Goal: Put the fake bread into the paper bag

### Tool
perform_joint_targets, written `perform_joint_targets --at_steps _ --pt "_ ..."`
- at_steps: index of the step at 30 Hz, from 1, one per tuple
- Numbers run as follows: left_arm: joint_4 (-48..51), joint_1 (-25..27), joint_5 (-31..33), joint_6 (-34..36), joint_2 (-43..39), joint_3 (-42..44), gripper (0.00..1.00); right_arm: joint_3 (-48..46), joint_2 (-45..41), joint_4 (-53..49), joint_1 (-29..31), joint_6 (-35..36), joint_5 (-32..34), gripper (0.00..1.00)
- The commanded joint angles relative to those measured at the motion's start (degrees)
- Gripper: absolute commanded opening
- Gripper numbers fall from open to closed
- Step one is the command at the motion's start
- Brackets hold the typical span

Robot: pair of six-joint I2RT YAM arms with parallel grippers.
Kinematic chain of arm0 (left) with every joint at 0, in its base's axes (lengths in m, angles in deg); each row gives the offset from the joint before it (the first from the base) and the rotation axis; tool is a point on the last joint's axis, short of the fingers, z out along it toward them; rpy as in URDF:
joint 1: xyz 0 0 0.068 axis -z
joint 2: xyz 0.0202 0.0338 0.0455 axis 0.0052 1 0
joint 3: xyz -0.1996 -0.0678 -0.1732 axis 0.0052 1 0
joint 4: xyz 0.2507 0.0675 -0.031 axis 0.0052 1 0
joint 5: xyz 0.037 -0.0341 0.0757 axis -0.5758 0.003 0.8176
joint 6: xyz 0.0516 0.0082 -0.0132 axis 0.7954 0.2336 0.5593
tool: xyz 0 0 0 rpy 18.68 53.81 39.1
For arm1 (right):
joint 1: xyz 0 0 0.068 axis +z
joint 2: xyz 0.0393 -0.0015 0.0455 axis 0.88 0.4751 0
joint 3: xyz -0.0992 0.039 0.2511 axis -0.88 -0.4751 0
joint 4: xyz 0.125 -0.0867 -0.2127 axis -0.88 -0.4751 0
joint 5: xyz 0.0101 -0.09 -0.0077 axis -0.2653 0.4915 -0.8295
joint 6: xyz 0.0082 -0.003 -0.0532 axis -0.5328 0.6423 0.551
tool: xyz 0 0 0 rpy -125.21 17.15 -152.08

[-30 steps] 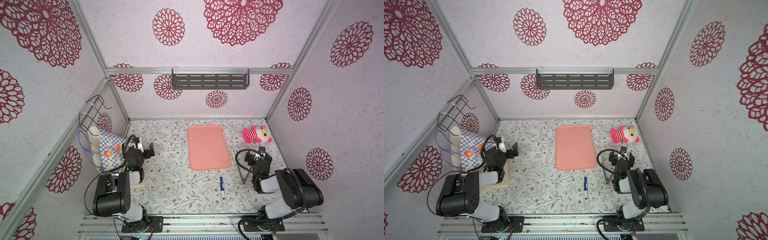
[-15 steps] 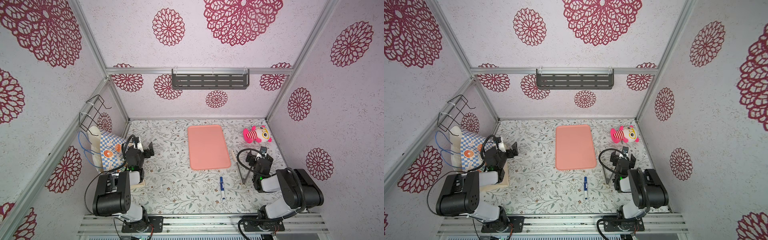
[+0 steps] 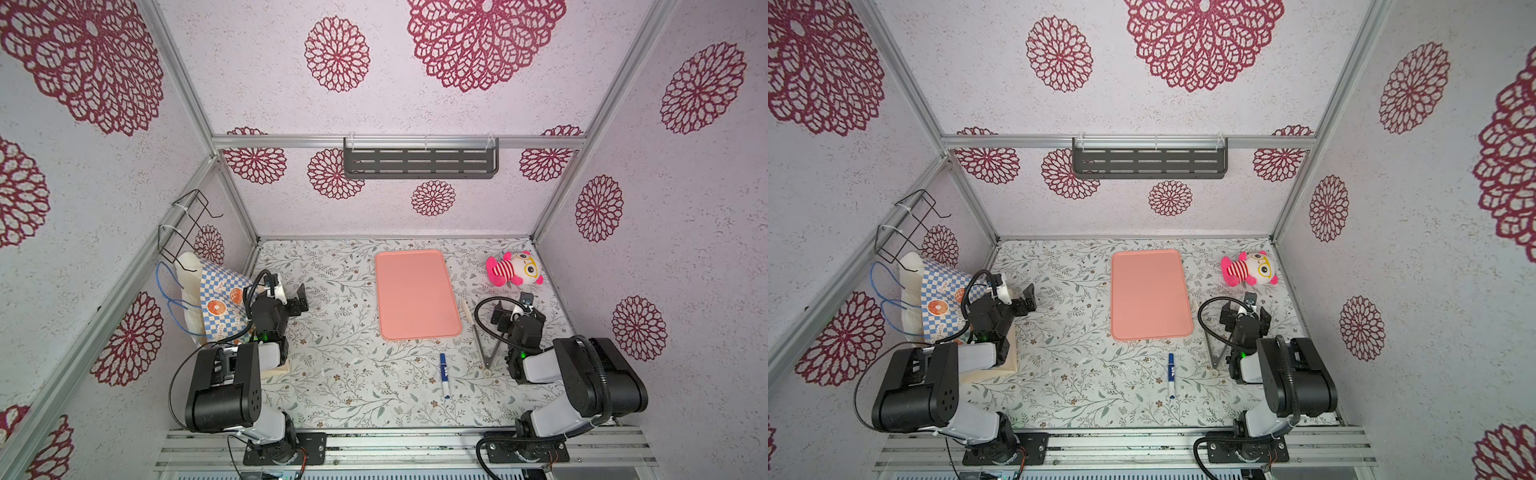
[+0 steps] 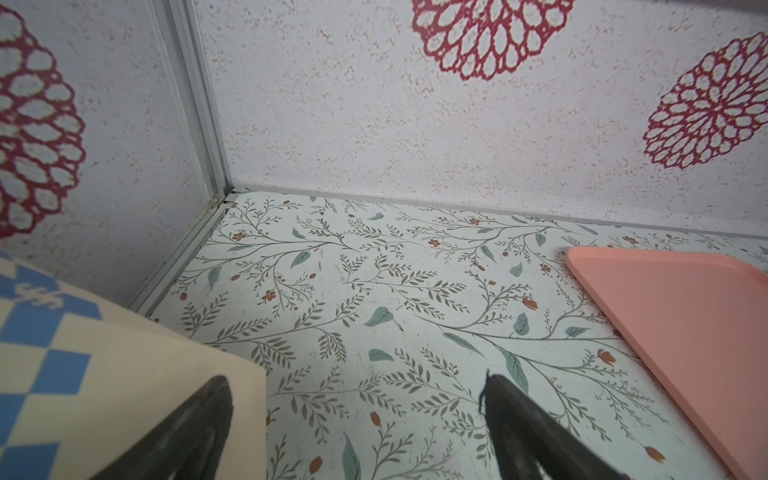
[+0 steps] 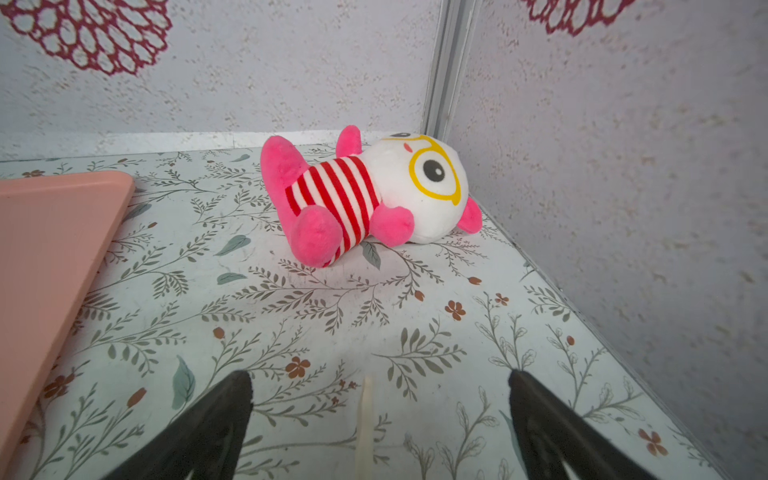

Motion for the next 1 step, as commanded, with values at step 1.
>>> perform_joint_targets --at_steps 1 --pt "-0.47 -0.22 1.37 0.44 1.07 1.39 0.97 0.45 -1.39 1.38 0.09 -0.43 -2.45 0.99"
